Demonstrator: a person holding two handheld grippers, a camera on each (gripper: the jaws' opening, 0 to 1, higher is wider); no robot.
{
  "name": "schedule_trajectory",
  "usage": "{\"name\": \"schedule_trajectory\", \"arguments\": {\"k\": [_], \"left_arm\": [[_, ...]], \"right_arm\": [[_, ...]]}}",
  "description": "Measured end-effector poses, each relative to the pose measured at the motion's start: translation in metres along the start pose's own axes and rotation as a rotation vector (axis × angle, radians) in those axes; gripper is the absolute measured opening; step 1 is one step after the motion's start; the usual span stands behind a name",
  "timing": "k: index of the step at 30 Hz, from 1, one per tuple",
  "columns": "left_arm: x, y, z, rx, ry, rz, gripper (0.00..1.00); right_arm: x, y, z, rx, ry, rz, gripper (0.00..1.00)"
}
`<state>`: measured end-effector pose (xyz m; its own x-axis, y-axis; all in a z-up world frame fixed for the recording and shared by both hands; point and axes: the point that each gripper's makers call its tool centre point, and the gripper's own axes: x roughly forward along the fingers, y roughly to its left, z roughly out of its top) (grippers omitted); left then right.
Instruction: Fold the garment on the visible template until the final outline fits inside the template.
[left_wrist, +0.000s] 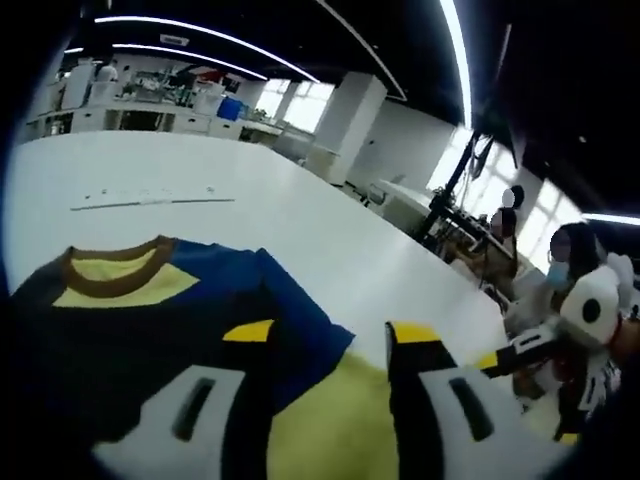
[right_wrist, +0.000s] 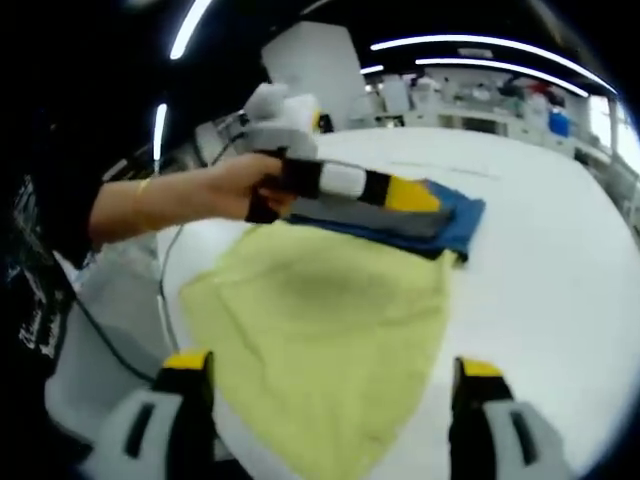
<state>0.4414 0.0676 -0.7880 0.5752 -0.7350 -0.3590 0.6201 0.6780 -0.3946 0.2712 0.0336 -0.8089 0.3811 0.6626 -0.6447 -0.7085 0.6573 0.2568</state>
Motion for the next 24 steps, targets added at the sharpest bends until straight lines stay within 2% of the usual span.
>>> {"name": "schedule_trajectory", "arguments": {"k": [4, 6, 10, 15, 24], "left_arm": [[-0.018, 0.000, -0.001, 0.022, -0.001, -0.010, 0.57], [-0.027, 0.001, -0.003, -0.019, 0.002, -0.048, 0.61], [-0.051, 0.010, -0.009, 0.070, 0.022, -0.022, 0.71], [-0.078, 0.008, -0.016, 0.085, 0.019, -0.030, 0.77], [-0.126, -0.001, -0.025, 0.158, 0.027, -0.058, 0.89]], "right_arm": [[-0.002, 0.001, 0.002, -0.034, 0.013, 0.017, 0.99], [-0.002, 0.003, 0.004, -0.047, 0.013, 0.034, 0.99], [-0.003, 0.009, 0.004, -0.082, 0.029, 0.067, 0.99], [-0.003, 0.016, 0.000, -0.107, 0.057, 0.102, 0.99], [-0.007, 0.025, -0.005, -0.154, 0.091, 0.138, 0.99]]}}
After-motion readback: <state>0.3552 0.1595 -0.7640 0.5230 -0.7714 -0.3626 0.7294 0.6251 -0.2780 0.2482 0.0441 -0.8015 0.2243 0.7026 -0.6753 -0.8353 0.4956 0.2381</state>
